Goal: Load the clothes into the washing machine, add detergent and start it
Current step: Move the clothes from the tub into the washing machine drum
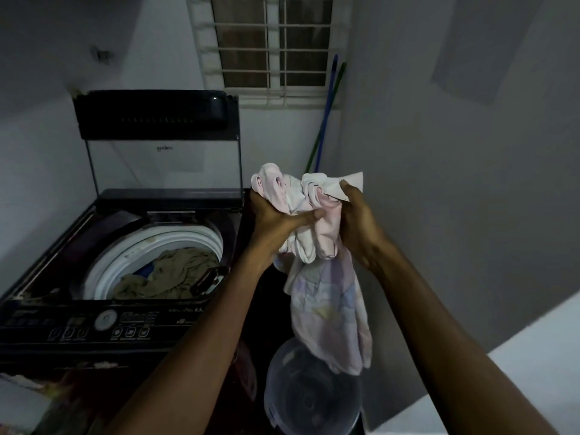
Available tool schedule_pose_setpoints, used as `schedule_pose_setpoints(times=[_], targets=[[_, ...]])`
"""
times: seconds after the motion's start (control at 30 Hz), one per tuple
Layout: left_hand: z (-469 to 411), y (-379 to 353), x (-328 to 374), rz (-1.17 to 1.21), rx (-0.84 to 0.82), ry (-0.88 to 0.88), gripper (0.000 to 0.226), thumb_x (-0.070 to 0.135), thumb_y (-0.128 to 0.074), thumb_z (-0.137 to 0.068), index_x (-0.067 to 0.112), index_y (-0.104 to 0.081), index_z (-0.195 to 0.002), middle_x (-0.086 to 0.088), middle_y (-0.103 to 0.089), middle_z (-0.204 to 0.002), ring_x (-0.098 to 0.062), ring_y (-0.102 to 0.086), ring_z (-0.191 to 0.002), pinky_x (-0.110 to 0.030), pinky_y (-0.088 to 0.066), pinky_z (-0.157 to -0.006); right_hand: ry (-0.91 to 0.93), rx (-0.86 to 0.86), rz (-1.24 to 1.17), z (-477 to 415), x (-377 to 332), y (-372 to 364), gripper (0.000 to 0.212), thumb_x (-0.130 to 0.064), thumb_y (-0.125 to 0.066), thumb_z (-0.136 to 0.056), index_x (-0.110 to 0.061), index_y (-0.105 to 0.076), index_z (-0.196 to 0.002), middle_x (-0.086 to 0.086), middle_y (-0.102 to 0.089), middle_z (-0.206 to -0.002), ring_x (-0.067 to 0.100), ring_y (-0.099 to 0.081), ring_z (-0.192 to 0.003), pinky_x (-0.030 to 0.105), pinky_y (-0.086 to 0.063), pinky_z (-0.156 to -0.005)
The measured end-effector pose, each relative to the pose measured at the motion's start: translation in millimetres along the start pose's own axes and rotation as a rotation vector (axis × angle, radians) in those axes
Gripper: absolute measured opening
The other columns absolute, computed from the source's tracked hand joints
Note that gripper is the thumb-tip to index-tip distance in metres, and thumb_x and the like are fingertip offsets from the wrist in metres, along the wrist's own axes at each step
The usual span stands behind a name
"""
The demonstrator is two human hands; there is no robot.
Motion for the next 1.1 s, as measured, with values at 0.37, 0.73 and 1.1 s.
schedule_pose_setpoints(times=[0.37, 0.73, 1.1], targets=[[-9, 16, -5, 0.072, 0.240, 0.013, 0.095, 0.031, -0.093, -0.041, 0.018, -0.054, -0.127, 0.005, -0.068, -0.116, -0.008, -0.067, -0.103, -0.039, -0.056, -0.094, 0.001, -0.121, 0.106, 2, 12, 15, 0.048, -0.040, -0.049, -0.087, -0.018, -0.054, -0.130, 0.001, -0.063, -0.129, 0.017, -0.057, -0.121, 0.035, -0.041, -0.104], [-7, 8, 17, 0.228, 0.395, 0.031, 0.088, 0.035, -0.094, -0.037, 0.025, -0.054, -0.114, 0.007, -0.070, -0.104, -0.012, -0.071, -0.090, -0.042, -0.059, -0.084, -0.036, 0.218, 0.523, 3, 145, 54, 0.080, -0.019, -0.087, -0.069, -0.019, -0.041, -0.134, -0.007, -0.054, -0.128, 0.003, -0.055, -0.108, 0.015, -0.044, -0.096], [-5, 47, 13, -0.322, 0.294, -0.171, 0.103, 0.034, -0.094, -0.046, 0.016, -0.043, -0.133, -0.002, -0.060, -0.127, -0.019, -0.058, -0.114, -0.023, -0.042, -0.089, 0.318, 0.983, 0.186, 19, 45, 134, 0.021, 0.003, -0.057, -0.080, -0.017, -0.056, -0.085, -0.001, -0.057, -0.081, 0.018, -0.053, -0.081, 0.025, -0.043, -0.070]])
Point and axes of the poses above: each hand's wrist, its own z-axis away from the middle knuckle, its own y-axis out of the back of the hand, x = y × z, the point moved 5 cm from there along -z, towards the middle knuckle
